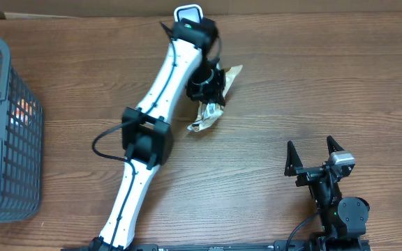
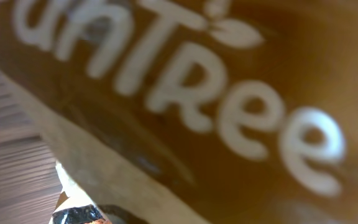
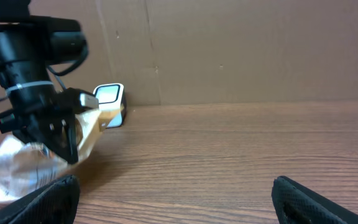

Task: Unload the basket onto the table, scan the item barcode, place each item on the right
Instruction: 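Hold the bag's label in front of the scanner window, then lower the bag onto the table center and release it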

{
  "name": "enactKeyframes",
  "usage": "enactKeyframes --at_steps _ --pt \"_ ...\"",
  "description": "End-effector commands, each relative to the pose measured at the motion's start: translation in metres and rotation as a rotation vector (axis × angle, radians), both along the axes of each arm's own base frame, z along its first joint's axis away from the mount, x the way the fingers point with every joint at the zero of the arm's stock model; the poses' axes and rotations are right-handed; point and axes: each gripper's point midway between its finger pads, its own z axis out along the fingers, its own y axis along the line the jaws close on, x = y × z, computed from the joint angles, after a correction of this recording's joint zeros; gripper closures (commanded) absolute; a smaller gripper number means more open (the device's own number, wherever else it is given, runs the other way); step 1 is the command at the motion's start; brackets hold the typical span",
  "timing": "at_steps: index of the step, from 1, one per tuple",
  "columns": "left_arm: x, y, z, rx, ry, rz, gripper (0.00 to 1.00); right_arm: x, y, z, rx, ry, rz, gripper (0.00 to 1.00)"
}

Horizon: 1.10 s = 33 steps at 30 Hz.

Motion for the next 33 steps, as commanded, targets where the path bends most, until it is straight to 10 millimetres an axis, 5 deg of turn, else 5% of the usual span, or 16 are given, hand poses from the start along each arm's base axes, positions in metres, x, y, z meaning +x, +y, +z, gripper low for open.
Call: enactKeyframes --at_steps 1,7,12,14,17,19,26,29,33 --pt "0.008 0.017 -0.008 0.366 -0.19 0.031 0.96 0.0 0.0 -0.002 0.004 -0.001 0.0 0.0" --pt "-0.002 0.001 -0.007 0.436 -0.233 0.1 0.84 0.0 0.0 -0.002 0.004 -0.001 0.0 0.0" --pt "-0.012 -0.012 -0.008 0.386 -0.148 0.28 0.96 0.0 0.0 -0.002 0.004 -0.001 0.0 0.0" --pt "-0.014 -0.015 -0.008 0.391 -0.13 0.364 0.67 0.0 0.0 -0.002 0.004 -0.001 0.0 0.0" --pt "-0.015 -0.018 -0.008 0.386 -0.12 0.395 0.39 0.0 0.0 -0.002 0.004 -0.001 0.0 0.0" --pt "-0.016 -0.02 -0.008 0.375 -0.111 0.389 0.06 0.0 0.0 -0.002 0.004 -0.001 0.0 0.0" --pt "-0.008 -0.012 0.0 0.325 -0.13 0.267 0.08 0.0 0.0 -0.002 0.004 -0.001 0.0 0.0" --pt "0.005 -0.004 0.032 0.24 -0.178 0.242 0.1 0.0 0.0 -0.002 0.004 -0.001 0.0 0.0" --pt "0.019 0.02 0.107 0.158 -0.334 0.278 0.09 0.0 0.0 -0.002 0.004 -0.001 0.0 0.0"
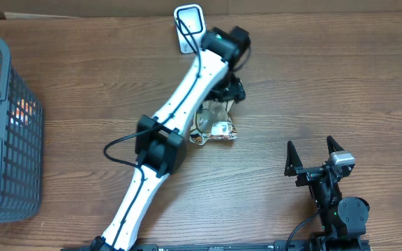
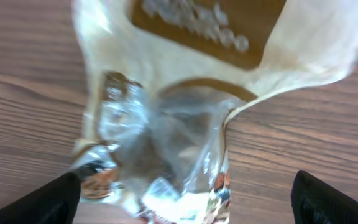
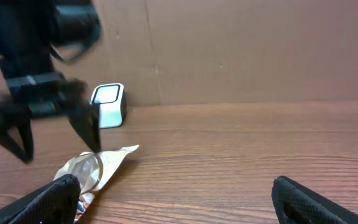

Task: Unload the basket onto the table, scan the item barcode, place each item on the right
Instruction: 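Lower the bag onto the table center and release it, then reach the left gripper into the basket and grasp the green-lidded jar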

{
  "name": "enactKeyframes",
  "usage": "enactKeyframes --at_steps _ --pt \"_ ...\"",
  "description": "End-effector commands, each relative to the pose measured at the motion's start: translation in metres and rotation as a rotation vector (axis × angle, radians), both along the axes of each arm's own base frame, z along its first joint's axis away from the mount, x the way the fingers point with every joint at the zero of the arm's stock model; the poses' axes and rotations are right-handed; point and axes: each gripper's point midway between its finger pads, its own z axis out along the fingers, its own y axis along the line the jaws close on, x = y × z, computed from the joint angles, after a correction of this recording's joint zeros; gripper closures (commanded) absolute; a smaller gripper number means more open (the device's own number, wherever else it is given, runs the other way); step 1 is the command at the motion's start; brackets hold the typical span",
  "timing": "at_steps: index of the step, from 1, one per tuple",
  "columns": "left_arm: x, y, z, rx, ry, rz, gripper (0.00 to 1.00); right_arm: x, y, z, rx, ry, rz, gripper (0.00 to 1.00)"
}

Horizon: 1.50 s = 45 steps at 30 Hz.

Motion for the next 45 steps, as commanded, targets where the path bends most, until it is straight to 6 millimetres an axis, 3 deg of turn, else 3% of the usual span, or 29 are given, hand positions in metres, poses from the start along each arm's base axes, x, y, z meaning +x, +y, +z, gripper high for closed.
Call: enactKeyframes --at_steps 1,2,7,9,13,19,21,22,25,26,33,40,45 --pt "0.016 0.03 0.127 -0.123 -0.281 -0.046 0.07 0.0 0.0 -0.002 0.004 -0.001 0.0 0.0" --pt "0.013 0.041 0.16 -0.146 -0.352 -0.081 0.05 0.0 0.0 -0.002 0.004 -0.001 0.0 0.0" --pt "-0.005 0.082 0.245 -0.175 -0.56 -0.167 0.01 0.0 0.0 -0.002 0.004 -0.001 0.0 0.0" --pt "-0.015 0.119 0.287 -0.15 -0.676 -0.133 0.02 0.0 0.0 -0.002 0.004 -0.001 0.0 0.0" --pt "-0.027 0.188 0.328 -0.087 -0.798 0.02 0.04 0.0 0.0 -0.002 0.004 -0.001 0.0 0.0" --pt "-0.049 0.301 0.355 -0.017 -0.878 0.313 0.0 0.0 0.0 -0.002 0.004 -0.001 0.0 0.0" --pt "-0.056 0.338 0.353 0.013 -0.868 0.426 0.0 0.0 0.0 -0.002 0.004 -0.001 0.0 0.0" --pt "-0.064 0.373 0.344 0.047 -0.839 0.54 0.0 0.0 0.0 -0.002 0.004 -0.001 0.0 0.0" --pt "-0.079 0.421 0.325 0.087 -0.77 0.716 0.0 0.0 0.0 -0.002 0.004 -0.001 0.0 0.0" --pt "-0.093 0.45 0.31 0.109 -0.718 0.835 0.0 0.0 0.0 -0.002 0.004 -0.001 0.0 0.0" --pt "-0.155 0.541 0.264 0.26 -0.552 1.138 0.0 0.0 0.0 -0.002 0.004 -0.001 0.0 0.0" --pt "-0.199 0.578 0.192 0.324 -0.302 1.268 0.02 0.0 0.0 -0.002 0.004 -0.001 0.0 0.0" --pt "-0.213 0.595 0.143 0.285 -0.23 1.219 0.0 0.0 0.0 -0.002 0.004 -0.001 0.0 0.0"
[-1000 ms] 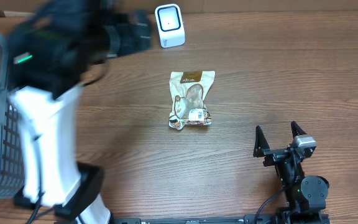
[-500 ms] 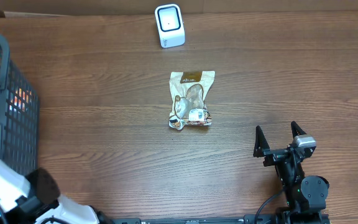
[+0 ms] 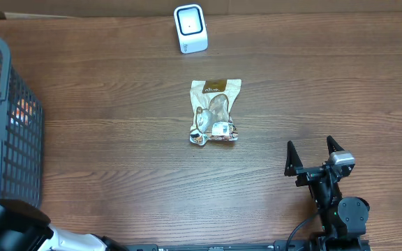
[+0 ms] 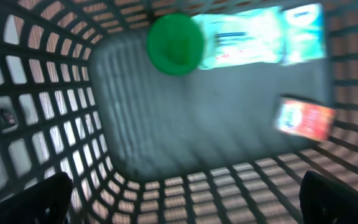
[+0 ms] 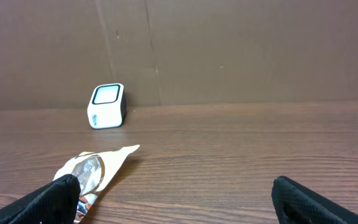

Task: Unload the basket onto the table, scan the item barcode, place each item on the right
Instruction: 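Reach the left gripper into the basket and grasp the green-lidded jar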

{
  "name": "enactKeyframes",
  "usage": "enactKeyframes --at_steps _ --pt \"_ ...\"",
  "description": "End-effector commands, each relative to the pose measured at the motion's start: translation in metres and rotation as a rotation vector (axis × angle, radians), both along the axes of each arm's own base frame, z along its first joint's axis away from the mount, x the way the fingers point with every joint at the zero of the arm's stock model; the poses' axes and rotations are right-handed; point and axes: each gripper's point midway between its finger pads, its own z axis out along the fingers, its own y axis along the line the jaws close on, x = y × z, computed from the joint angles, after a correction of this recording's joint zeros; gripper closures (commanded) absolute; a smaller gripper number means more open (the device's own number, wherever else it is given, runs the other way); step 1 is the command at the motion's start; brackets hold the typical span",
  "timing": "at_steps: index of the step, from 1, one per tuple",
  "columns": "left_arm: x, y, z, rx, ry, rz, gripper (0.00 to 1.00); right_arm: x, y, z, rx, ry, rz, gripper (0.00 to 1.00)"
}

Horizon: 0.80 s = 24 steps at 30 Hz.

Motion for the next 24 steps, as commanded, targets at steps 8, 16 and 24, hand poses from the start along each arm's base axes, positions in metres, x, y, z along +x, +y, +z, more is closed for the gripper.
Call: enactKeyframes --at_steps 8,16,24 --pt "-0.005 0.045 -0.06 0.068 0.085 -0.271 0.0 0.0 0.0 -0.002 0.004 -0.001 -0.001 0.0" --pt "0.001 0.062 -0.085 0.108 0.12 -0.346 0.0 0.0 0.0 -0.002 0.004 -0.001 -0.001 0.0" --pt "0.004 0.068 -0.116 0.064 0.152 -0.39 0.0 0.0 0.0 -0.002 0.004 -0.001 -0.001 0.0"
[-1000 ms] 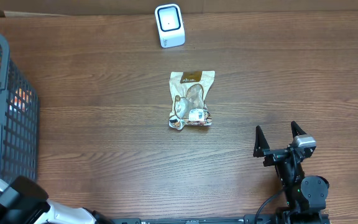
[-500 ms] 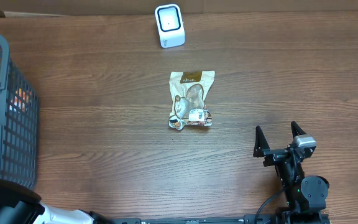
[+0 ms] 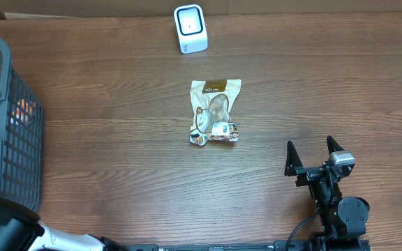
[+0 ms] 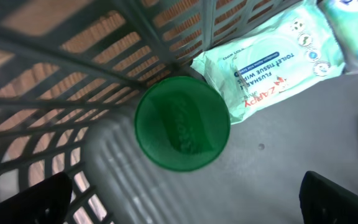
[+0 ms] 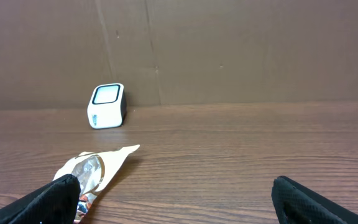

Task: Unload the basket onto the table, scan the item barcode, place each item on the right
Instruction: 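Reach the left gripper into the basket and grasp the green-lidded jar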

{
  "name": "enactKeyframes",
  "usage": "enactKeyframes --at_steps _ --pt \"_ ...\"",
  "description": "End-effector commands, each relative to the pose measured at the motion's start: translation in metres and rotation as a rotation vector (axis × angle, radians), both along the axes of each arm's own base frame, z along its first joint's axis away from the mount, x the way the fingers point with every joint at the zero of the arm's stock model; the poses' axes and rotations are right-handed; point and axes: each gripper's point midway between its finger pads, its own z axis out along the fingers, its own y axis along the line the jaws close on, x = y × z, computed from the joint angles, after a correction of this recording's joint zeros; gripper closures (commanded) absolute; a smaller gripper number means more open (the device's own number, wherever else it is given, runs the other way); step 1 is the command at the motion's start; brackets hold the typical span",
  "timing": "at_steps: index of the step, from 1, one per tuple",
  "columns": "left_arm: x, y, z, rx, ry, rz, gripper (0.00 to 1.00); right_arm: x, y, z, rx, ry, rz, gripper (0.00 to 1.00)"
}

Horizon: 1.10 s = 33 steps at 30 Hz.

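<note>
The snack pouch (image 3: 215, 110) lies flat mid-table, clear window and label facing up; it also shows as a pouch (image 5: 92, 171) in the right wrist view. The white scanner (image 3: 190, 28) stands at the far edge, seen again as scanner (image 5: 107, 106). My left gripper (image 4: 185, 205) is open inside the grey basket (image 3: 19, 153), over a green round lid (image 4: 182, 122) and a pack of wet wipes (image 4: 272, 65). My right gripper (image 3: 316, 155) rests open near the front right, empty.
The basket wall (image 4: 104, 31) crosses the left wrist view. An orange-and-white packet lies at the basket's right edge. The left arm's body (image 3: 5, 226) shows at the front-left corner. A brown cardboard wall (image 5: 229, 50) backs the table.
My left gripper is now lower in the basket and nearer the green lid, which fills more of the wrist view. Pouch, scanner and right gripper have not moved.
My left gripper held the snack pouch up beside the scanner. Then the pouch lay on the table with the gripper open above it. After that the left arm was over the basket at the far left, and now its gripper is down inside.
</note>
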Motion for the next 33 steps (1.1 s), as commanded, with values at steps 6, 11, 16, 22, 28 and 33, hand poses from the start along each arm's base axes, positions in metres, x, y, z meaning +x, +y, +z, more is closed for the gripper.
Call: enactKeyframes --at_steps 6,11,16,22,28,33 --pt "-0.007 0.009 -0.051 -0.065 0.117 -0.018 0.05 0.0 0.0 -0.002 0.004 -0.002 0.0 0.0" --pt "-0.006 0.012 -0.071 -0.092 0.133 -0.019 0.08 0.0 0.0 -0.002 0.004 -0.002 0.0 0.0" --pt "-0.003 0.016 -0.082 -0.094 0.134 -0.02 0.12 0.0 0.0 -0.002 0.004 -0.002 0.0 0.0" --pt "-0.001 0.017 -0.09 -0.103 0.136 -0.022 0.22 0.0 0.0 -0.002 0.004 -0.002 0.0 0.0" --pt "0.001 0.014 -0.092 -0.123 0.122 -0.028 0.44 0.0 0.0 -0.002 0.004 -0.002 0.0 0.0" --pt "0.006 0.01 -0.093 -0.139 0.097 -0.039 0.49 0.0 0.0 -0.002 0.004 -0.002 0.0 0.0"
